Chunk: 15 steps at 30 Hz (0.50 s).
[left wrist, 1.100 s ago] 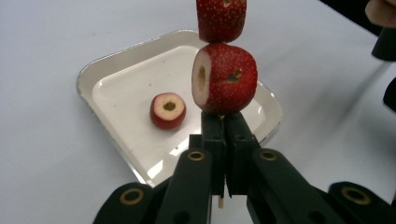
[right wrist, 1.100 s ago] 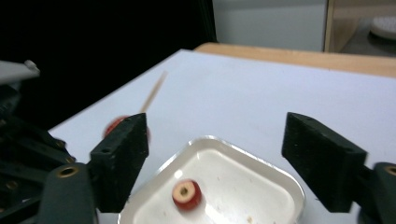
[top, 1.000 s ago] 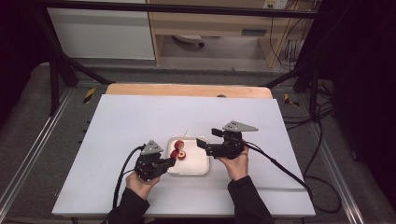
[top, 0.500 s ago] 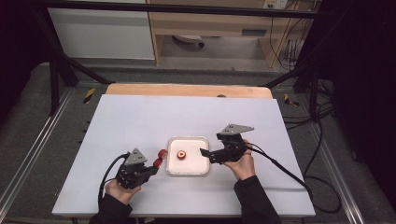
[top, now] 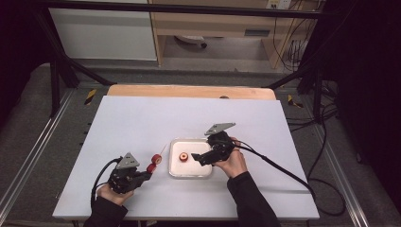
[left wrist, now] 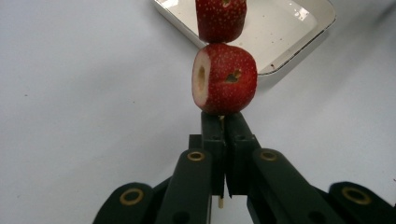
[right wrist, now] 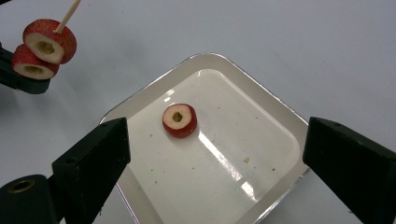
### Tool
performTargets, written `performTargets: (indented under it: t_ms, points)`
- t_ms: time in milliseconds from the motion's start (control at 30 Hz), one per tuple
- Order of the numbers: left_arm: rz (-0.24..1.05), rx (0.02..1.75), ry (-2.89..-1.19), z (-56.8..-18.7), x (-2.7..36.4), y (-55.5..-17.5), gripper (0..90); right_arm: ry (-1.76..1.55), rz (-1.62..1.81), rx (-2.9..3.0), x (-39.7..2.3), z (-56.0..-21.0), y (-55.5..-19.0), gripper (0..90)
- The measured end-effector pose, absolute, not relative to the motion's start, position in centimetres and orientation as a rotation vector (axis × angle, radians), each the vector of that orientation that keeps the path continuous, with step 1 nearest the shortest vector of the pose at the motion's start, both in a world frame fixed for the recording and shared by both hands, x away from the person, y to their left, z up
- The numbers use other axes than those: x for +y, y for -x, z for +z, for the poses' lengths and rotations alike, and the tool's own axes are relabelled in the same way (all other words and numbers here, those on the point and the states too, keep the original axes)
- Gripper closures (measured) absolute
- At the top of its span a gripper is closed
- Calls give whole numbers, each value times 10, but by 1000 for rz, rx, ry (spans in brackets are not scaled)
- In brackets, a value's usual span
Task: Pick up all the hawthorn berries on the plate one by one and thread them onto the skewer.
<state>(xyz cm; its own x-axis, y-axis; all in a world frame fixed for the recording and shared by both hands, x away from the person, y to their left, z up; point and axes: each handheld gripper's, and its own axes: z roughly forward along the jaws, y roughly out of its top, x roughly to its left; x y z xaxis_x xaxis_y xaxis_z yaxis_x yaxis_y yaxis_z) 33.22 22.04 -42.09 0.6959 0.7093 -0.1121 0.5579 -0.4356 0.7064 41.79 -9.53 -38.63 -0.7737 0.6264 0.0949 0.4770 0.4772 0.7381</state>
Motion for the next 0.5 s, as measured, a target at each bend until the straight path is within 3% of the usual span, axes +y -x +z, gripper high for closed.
performTargets:
  t_ms: [500]
  points:
    - [235, 969, -2158, -423, 224, -334, 881, -975, 981, 2669, -56, -398, -436, 165]
